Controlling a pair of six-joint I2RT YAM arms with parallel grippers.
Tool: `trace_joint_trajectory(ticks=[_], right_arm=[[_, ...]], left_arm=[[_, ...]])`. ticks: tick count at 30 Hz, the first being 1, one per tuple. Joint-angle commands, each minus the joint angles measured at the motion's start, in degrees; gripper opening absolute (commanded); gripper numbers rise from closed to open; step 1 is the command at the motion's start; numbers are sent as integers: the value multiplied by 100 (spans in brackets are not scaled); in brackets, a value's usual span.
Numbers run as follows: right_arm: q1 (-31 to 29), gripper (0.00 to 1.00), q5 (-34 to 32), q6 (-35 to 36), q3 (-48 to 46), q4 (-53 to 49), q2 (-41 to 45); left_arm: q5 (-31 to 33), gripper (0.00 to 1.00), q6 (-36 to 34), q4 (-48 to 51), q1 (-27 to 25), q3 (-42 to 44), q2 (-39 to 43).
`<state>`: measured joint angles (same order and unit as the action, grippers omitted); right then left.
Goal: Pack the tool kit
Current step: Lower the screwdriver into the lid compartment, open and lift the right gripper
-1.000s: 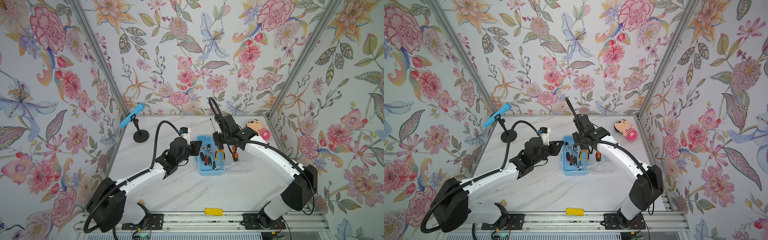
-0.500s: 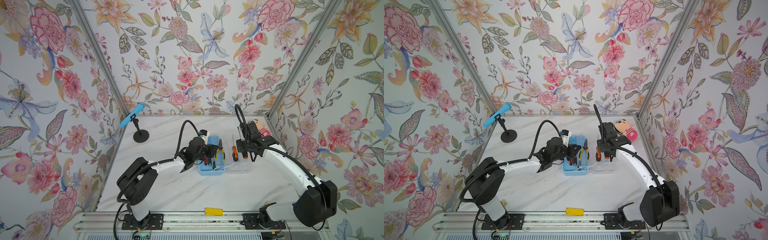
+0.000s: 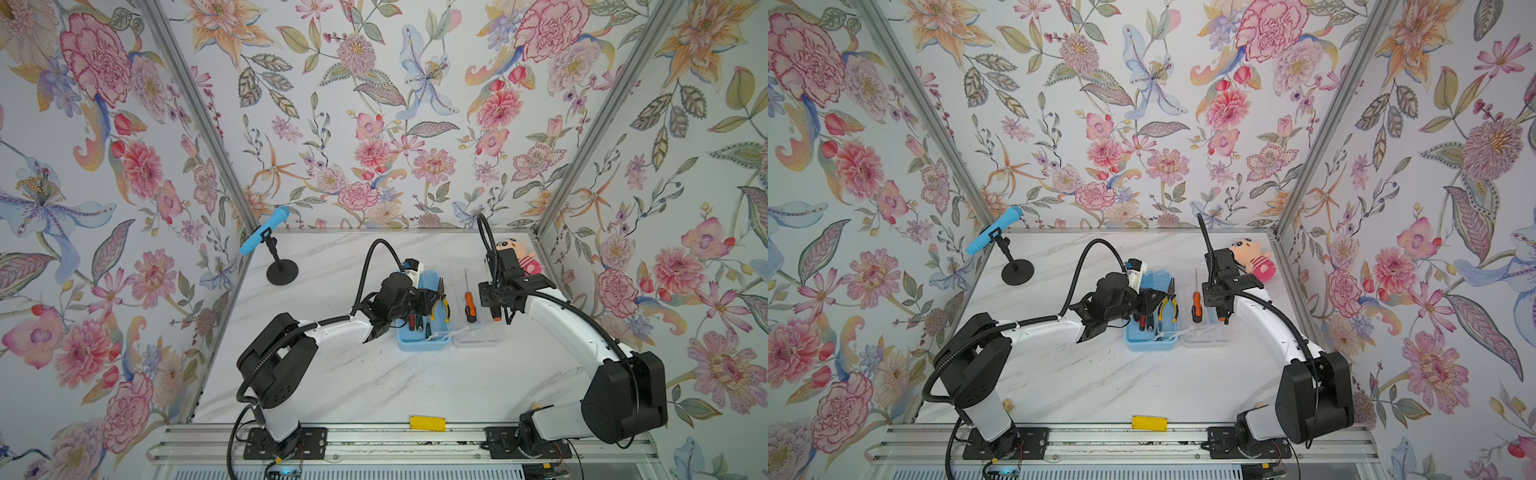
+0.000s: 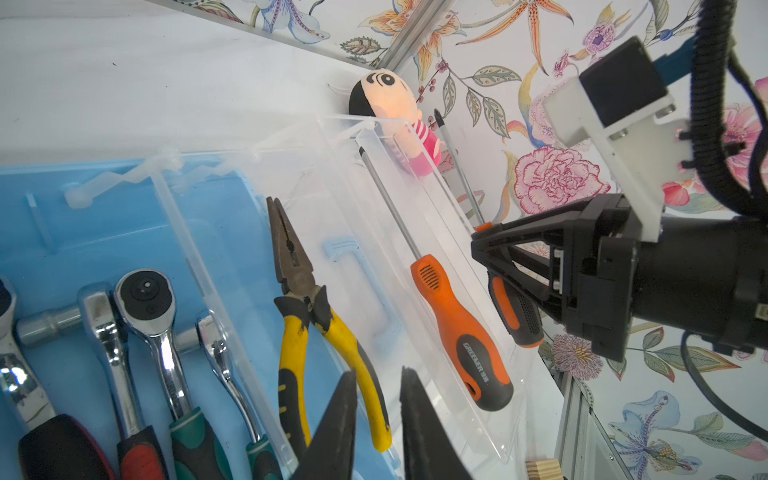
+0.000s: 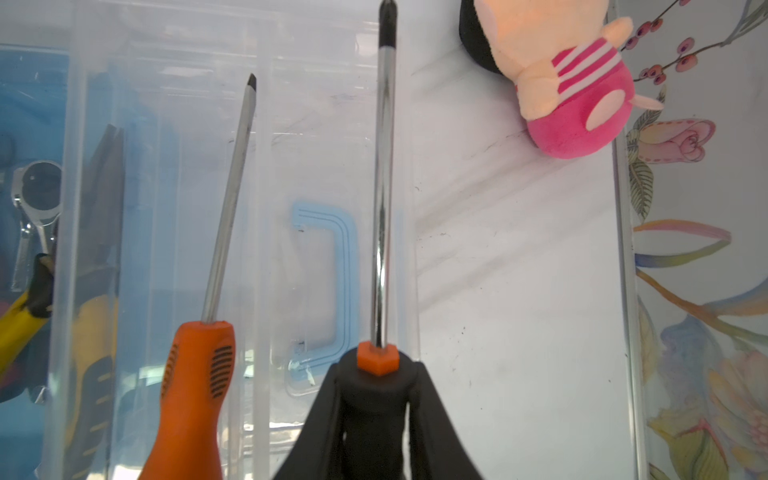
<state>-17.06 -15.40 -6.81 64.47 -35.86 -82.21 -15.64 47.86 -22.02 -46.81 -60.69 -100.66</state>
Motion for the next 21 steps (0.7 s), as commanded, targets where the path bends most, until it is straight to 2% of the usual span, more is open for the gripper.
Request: trace_joint_trajectory(ticks=[1,6,9,12,15,18,21], right_arm=[[-24,4,58,-11,-68,140,-84],[-25,19,76,-34,-75,138,-176],[-49,36,83,-61,-75,139,-166],[-72,42,85,-110,-41,87,-90],[-83,45,8,-239,126,-96,86],[-55,45,-144,-590,196,-124,616],[155,45,122,-1036,26,-93,1252]], left_arm=[[232,25,-247,306,-35,-52,92],[481,26,-456,619,-21,43,261],[543,26,-488,689,16,120,358],[615,26,-526,795,91,163,458],[788,29,-714,1083,244,133,589],[936,29,-972,1499,603,94,747],[1008,30,-1208,1816,1033,98,853]])
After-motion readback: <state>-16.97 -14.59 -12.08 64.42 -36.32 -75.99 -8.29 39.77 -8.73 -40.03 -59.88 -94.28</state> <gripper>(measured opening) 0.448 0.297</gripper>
